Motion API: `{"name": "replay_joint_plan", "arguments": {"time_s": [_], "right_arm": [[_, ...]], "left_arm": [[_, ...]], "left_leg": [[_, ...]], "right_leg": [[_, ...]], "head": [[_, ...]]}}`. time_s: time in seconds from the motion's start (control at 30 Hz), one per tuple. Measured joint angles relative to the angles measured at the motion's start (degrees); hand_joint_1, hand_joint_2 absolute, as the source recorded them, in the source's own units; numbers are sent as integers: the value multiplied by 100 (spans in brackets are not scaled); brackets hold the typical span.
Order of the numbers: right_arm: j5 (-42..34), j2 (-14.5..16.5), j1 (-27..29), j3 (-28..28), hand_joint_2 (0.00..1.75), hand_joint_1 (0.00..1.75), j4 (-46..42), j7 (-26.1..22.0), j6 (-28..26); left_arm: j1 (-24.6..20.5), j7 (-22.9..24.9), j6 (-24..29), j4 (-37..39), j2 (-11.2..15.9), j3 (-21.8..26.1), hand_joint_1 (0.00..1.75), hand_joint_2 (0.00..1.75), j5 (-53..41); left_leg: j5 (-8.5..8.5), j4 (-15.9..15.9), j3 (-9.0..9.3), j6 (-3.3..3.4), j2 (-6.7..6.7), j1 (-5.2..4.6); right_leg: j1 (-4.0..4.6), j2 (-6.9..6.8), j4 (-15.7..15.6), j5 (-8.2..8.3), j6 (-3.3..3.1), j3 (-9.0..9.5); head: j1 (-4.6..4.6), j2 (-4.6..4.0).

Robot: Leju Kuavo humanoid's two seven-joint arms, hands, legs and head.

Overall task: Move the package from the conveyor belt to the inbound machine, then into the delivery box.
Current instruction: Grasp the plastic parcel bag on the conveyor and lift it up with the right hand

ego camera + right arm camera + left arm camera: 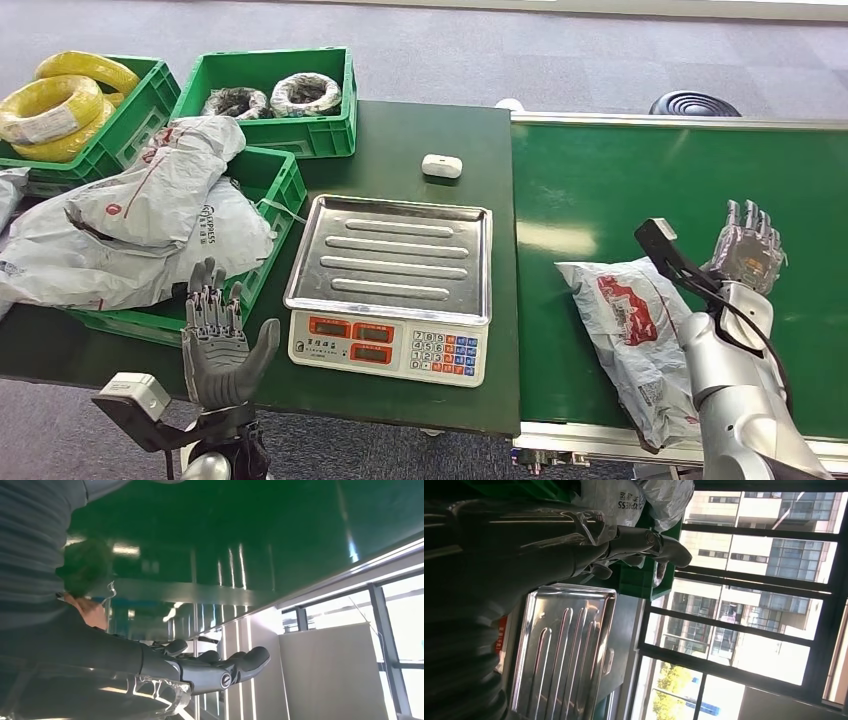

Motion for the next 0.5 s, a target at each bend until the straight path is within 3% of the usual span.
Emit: {"name": "replay_joint_plan", "arguments": {"time_s": [0.03,0.17,0.2,0.5], "right_arm": [[-136,1,10,-9,175,0,20,-189,281],[-821,39,295,-25,175,0,175,-1303,2534],[-898,61,403,-20,175,0,221,-1442,2853],[-1140,116,540,124,175,0,439,-1657,3129]], "left_arm": [[-9,0,-11,7,3,-1,0,175,0],[-105,0,-148,128,39,7,0,175,-14],[-118,0,-172,162,48,17,0,175,-31],[212,-2,-114,111,147,215,0,175,-122]], "left_leg": [[0,0,0,0,0,1],[0,-1,1,0,-4,4],[0,-1,0,0,-6,3],[-1,-1,5,0,6,3]], "right_leg": [[1,0,0,0,0,0],[5,-1,0,-2,-1,5],[4,-2,0,-2,-1,6],[4,1,-1,-2,-1,11]], "head": [[1,0],[1,0],[1,0],[2,0]]}}
